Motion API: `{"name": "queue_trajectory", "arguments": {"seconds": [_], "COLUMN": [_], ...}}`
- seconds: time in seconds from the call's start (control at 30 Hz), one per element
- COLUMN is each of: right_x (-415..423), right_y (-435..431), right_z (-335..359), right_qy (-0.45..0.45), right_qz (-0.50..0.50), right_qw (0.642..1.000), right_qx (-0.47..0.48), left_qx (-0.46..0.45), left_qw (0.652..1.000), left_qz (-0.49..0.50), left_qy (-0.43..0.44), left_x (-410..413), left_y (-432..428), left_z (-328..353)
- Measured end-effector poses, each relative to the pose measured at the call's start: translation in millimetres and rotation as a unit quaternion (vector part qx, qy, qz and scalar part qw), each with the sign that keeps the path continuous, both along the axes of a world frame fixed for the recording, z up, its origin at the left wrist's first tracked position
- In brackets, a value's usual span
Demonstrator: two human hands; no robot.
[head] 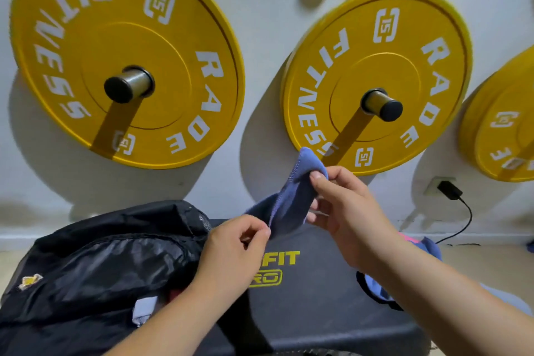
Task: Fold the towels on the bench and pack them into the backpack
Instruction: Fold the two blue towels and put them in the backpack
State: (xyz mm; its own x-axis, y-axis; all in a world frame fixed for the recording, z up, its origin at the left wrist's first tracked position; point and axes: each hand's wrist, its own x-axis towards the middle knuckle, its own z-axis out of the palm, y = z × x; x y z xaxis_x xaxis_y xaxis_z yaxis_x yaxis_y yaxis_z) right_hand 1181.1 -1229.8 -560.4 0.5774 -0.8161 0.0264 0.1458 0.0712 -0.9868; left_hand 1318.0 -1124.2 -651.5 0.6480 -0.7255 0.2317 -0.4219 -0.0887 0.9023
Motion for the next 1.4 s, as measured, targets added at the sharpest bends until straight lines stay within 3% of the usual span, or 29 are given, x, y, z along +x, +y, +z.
{"name": "queue_trajectory", "arguments": {"seconds": [0.17, 0.3, 0.53, 0.6, 0.67, 0.77, 0.93, 1.03, 1.17, 1.27, 1.4], "right_x": [-32.4, -49.0, -66.9, -68.3, -64.6, -56.6, -62.1, -74.6, -90.9, -111.3, -133.6], "right_y": [20.9, 30.8, 0.9, -1.1, 5.2, 14.1, 4.7, -5.5, -33.9, -62.7, -75.2], "right_z": [22.4, 23.3, -39.1, -49.4, -52.8, -62.7, -71.0, -69.3, -71.4, -83.4, -90.8], "right_qy": [-0.044, -0.034, 0.19, 0.22, 0.235, 0.268, 0.244, 0.25, 0.22, 0.233, 0.263], "right_qz": [-0.023, -0.035, -0.179, -0.131, -0.006, 0.164, 0.206, 0.144, -0.075, -0.205, -0.271], "right_qw": [0.991, 0.99, 0.965, 0.966, 0.96, 0.91, 0.925, 0.93, 0.959, 0.946, 0.923], "right_qx": [0.123, 0.132, 0.02, -0.044, -0.155, -0.272, -0.207, -0.23, -0.165, -0.09, -0.066], "left_qx": [0.009, 0.07, 0.053, 0.055, 0.061, 0.063, 0.06, 0.133, 0.193, 0.206, 0.268], "left_qw": [0.998, 0.988, 0.987, 0.985, 0.98, 0.972, 0.965, 0.941, 0.932, 0.949, 0.938], "left_qz": [-0.063, -0.138, -0.142, -0.157, -0.183, -0.221, -0.251, -0.307, -0.305, -0.24, -0.221], "left_qy": [0.029, 0.004, 0.053, 0.055, 0.05, 0.045, 0.043, 0.05, 0.024, 0.011, -0.019], "left_x": [-14.2, -20.3, -15.3, -17.0, -19.9, -25.5, -31.0, -20.9, -7.0, 7.2, 31.7], "left_y": [18.0, 25.8, 27.2, 25.9, 23.4, 18.4, 16.3, 18.0, 20.5, 23.8, 30.8], "left_z": [19.5, 13.7, 5.3, 6.3, 6.5, 7.5, 8.0, 3.0, -5.7, -4.8, -7.8]}}
